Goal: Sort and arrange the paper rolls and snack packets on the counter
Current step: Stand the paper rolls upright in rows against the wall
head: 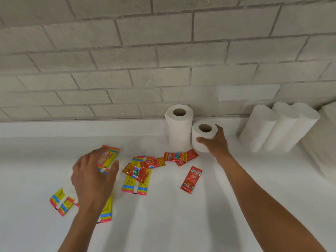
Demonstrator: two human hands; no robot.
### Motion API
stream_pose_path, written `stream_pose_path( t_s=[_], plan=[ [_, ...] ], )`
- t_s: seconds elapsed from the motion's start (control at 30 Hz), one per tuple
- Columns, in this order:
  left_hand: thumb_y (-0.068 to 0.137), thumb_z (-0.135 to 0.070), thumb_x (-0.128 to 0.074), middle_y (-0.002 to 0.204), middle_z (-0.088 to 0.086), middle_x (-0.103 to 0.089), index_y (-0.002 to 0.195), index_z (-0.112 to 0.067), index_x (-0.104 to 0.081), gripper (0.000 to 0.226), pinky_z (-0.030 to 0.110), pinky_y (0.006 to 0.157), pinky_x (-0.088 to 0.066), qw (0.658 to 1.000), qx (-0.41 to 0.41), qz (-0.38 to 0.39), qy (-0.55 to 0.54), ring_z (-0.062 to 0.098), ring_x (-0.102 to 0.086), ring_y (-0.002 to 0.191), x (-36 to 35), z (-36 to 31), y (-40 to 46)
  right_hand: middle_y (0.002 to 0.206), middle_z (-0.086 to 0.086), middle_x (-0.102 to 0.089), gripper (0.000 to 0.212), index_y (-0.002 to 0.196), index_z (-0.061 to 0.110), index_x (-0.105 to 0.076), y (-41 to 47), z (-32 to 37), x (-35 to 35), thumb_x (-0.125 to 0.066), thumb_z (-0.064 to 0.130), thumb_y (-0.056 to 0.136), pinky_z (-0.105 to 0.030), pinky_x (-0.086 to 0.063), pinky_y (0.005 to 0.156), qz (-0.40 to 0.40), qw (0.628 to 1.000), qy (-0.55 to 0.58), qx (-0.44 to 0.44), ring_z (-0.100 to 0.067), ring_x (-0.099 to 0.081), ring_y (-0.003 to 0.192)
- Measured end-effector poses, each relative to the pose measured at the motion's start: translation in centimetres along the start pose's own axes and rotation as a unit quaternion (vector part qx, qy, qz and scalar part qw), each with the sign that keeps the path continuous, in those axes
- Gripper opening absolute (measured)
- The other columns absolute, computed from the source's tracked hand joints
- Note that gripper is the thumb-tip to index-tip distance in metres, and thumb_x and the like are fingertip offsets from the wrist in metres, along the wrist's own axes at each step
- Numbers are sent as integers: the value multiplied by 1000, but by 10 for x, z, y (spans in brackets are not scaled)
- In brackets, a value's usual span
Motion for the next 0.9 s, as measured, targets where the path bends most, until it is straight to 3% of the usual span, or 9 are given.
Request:
stream_pose_path(
  t_s=[0.07, 0.17, 0.33, 0.5, 0.67, 0.77, 0.9],
  plan=[
    [75, -31, -83, 126, 11, -60, 127, -24, -61, 56, 55, 97, -39, 999, 27, 8, 45, 38, -45, 122, 5, 12, 5, 101, 15, -67, 52, 104, 38, -59, 7, -3, -5, -88, 19, 65, -23, -47, 78, -18, 999, -22, 25, -15, -62, 100],
    [69, -45, -85, 138, 10, -53, 134, -27, -54, 74, 61, 99, -37, 994, 59, 37, 86, 41, -40, 131, 11, 31, 9, 120, -1, -67, 69, 125, 18, -58, 18, -9, -12, -89, 22, 65, -38, -53, 93, -37, 998, -41, 21, -20, -62, 111],
    [63, -65, -80, 154, 5, -32, 144, -38, -36, 96, 66, 101, -33, 975, 140, 119, 124, 39, -27, 140, 14, 62, 6, 131, -7, -59, 82, 135, 15, -47, 24, -19, -28, -89, 31, 67, -46, -50, 101, -54, 996, -71, -7, -27, -55, 121],
    [67, -51, -85, 151, 3, -29, 144, -38, -33, 94, 57, 96, -42, 964, 170, 187, 81, 46, -42, 126, 1, 81, -1, 138, -8, -49, 93, 142, 17, -35, 22, -26, -35, -88, 32, 67, -50, -46, 104, -48, 995, -89, -25, -29, -47, 128],
    [69, -38, -87, 142, 4, -36, 138, -34, -40, 84, 52, 85, -43, 977, 156, 135, 60, 47, -48, 115, -7, 91, -5, 151, -13, -33, 106, 152, 18, -18, 17, -31, -29, -86, 28, 72, -51, -41, 106, -35, 992, -99, -73, -34, -34, 138],
    [70, -36, -86, 135, 4, -39, 133, -33, -44, 76, 47, 77, -39, 981, 151, 109, 55, 46, -49, 111, -8, 92, -5, 151, -13, -30, 104, 153, 22, -16, 3, -31, -21, -85, 28, 75, -50, -41, 105, -29, 992, -72, -99, -35, -37, 137],
    [68, -31, -87, 134, 4, -40, 131, -31, -46, 75, 52, 80, -45, 988, 122, 86, 32, 46, -47, 112, -7, 81, -4, 150, -11, -30, 99, 152, 26, -19, -20, -23, -11, -83, 33, 76, -48, -44, 102, -23, 992, -50, -111, -33, -42, 132]
  ],
)
Point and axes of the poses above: each hand's wrist, its own y-axis towards the middle knuckle, its own x-axis out of the back of the hand, z = x × y, the point moved 1 cm from there along y, towards the middle knuckle
